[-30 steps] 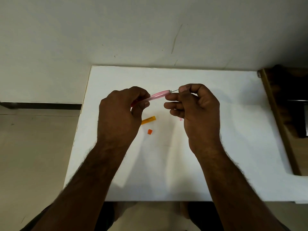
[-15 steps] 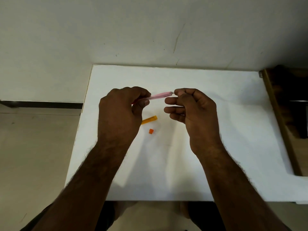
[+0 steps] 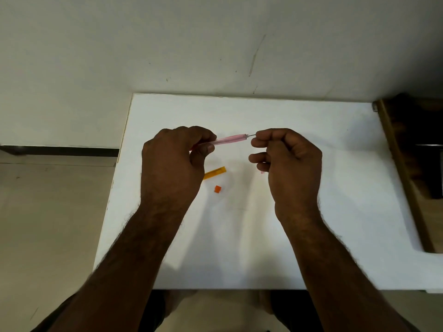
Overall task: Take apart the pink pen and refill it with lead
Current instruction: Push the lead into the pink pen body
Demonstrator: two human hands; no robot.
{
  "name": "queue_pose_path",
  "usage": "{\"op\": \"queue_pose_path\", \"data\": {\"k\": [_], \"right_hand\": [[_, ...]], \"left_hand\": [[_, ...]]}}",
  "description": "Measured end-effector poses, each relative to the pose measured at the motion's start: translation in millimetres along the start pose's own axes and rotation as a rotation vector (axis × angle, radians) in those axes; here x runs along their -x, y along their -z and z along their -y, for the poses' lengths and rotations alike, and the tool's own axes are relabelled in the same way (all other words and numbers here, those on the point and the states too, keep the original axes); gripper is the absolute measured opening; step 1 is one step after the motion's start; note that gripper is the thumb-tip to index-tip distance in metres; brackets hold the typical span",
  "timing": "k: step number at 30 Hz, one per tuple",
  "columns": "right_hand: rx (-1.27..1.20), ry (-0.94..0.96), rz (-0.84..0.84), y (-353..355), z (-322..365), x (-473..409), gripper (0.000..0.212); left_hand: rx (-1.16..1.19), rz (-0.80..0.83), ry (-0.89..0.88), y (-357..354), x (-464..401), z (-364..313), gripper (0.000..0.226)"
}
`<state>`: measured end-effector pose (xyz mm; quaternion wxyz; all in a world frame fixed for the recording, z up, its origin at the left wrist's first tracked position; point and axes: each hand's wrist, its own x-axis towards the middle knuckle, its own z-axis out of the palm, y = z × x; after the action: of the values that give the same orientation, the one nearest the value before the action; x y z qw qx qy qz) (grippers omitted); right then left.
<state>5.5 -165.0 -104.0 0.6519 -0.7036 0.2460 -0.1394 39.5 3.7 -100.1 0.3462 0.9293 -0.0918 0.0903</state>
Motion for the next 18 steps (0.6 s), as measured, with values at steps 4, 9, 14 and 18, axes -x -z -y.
{"op": "queue_pose_path", "data": {"k": [4,9,14,18], "right_hand": [[0.038,-0.014,0.058,-2,-2,1,0.031],[0.031,-0.022,0.032,6,0,-10,0.028],[0.561,0.071,-0.013,36,-10,-29,0.014],[1.002,0.037,0.094,41,-20,-27,0.012]], "left_hand": [[-0.005,0.011,0.001,0,0,0,0.016],[0.003,0.011,0.009,0,0,1,0.016],[0.020,0.003,0.025,1,0,1,0.016],[0.029,0.001,0.029,0,0,0,0.016]]}}
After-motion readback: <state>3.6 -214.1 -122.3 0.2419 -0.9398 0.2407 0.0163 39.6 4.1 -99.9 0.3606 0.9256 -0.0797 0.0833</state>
